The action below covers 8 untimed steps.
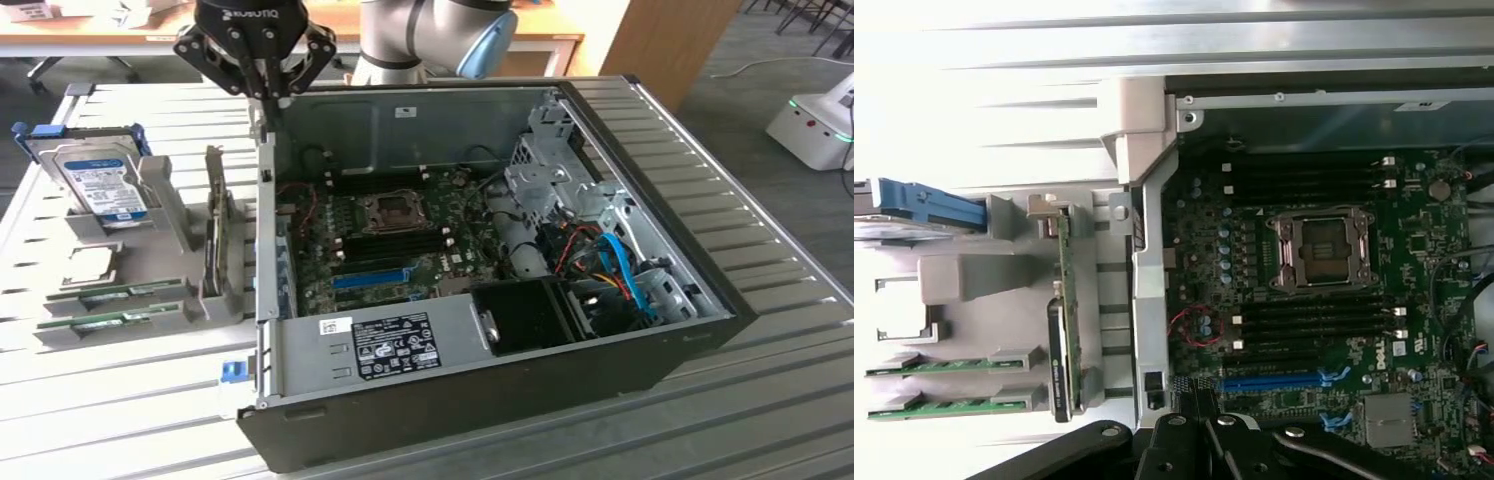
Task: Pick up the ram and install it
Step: 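Reach for the ram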
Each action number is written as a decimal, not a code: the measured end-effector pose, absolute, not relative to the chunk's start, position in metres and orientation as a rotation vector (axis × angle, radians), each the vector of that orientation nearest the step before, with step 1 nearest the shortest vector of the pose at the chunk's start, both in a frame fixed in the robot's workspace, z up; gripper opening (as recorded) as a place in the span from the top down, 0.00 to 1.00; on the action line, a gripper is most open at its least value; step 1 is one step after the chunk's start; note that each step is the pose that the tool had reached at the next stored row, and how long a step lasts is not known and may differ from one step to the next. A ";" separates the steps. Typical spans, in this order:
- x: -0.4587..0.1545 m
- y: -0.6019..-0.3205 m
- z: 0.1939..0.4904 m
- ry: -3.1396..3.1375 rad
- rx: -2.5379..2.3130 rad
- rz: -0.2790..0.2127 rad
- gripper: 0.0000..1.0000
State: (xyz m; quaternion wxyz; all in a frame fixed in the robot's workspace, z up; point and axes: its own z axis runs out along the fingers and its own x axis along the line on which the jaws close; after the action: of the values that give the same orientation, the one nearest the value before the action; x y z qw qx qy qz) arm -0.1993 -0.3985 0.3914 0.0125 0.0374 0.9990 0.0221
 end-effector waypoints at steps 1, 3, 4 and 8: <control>-0.201 -0.399 0.391 3.114 0.117 0.069 0.89; -0.204 -0.399 0.391 3.114 0.117 0.069 0.89; -0.205 -0.399 0.391 3.114 0.117 0.069 0.89; -0.210 -0.399 0.390 3.114 0.117 0.069 0.89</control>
State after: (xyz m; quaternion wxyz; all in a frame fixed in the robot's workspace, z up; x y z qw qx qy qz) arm -0.2103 -0.3985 0.3905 0.0125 0.0374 0.9990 0.0221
